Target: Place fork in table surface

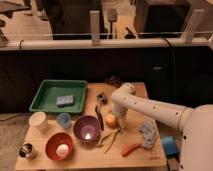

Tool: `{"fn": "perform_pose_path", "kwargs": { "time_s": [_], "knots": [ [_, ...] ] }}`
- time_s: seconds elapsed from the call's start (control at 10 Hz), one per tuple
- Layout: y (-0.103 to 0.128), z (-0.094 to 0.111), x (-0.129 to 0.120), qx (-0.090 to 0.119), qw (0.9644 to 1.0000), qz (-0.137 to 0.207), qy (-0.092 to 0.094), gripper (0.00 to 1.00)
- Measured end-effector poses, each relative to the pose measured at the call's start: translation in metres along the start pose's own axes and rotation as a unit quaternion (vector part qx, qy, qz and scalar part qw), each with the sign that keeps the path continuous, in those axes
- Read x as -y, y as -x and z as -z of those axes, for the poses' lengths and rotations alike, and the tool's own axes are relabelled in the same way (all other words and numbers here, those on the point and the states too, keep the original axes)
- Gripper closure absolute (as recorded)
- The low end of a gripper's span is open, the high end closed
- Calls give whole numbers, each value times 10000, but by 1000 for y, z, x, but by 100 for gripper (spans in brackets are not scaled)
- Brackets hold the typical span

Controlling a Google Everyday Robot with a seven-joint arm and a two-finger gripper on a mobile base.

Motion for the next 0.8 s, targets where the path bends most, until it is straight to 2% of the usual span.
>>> {"fn": "perform_pose_path", "kwargs": {
  "time_s": [0.2,0.4,0.7,0.8],
  "knots": [
    [3,-6,-2,39,10000,-15,85,28],
    [2,-6,-4,58,9999,-33,128,50],
    [2,1,-2,60,9999,-39,96,80],
    [2,3,-2,61,9999,-36,99,87]
  ]
}}
